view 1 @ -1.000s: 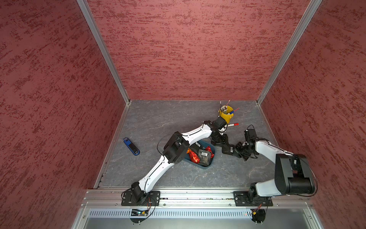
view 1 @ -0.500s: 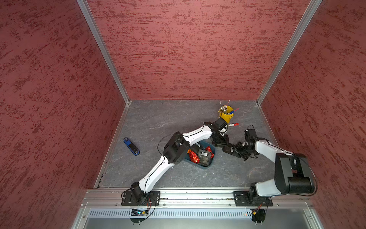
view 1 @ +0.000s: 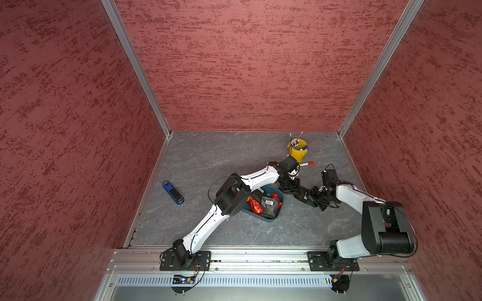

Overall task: Put the tea bags into the storage box
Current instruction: Pick up the tea bag from the center of the board.

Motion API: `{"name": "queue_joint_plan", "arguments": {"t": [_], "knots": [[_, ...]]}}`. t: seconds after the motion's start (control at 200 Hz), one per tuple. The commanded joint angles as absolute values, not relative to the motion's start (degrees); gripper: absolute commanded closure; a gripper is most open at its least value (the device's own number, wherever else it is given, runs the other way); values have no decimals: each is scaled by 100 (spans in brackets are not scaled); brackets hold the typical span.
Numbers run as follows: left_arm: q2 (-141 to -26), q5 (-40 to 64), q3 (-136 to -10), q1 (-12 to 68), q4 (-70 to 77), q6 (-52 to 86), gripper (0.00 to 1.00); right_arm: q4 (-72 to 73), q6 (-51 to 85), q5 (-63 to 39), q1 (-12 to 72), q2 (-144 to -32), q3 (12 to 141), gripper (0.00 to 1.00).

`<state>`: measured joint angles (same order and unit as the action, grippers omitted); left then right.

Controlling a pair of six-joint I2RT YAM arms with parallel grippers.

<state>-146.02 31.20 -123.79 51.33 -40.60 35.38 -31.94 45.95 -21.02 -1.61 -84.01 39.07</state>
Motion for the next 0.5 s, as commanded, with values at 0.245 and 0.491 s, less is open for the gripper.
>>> {"name": "queue_joint_plan", "arguments": {"t": [0.245,0.491], "knots": [[-14041,3041,-12296,5097,-4262,3352,99,-4540,4318,-1702,-169,-7377,4611,100],[-13450,3136,-12296,5058,-4260,3366,100,-5383,4112,-1352,-174,-6926,5427,100]]}}
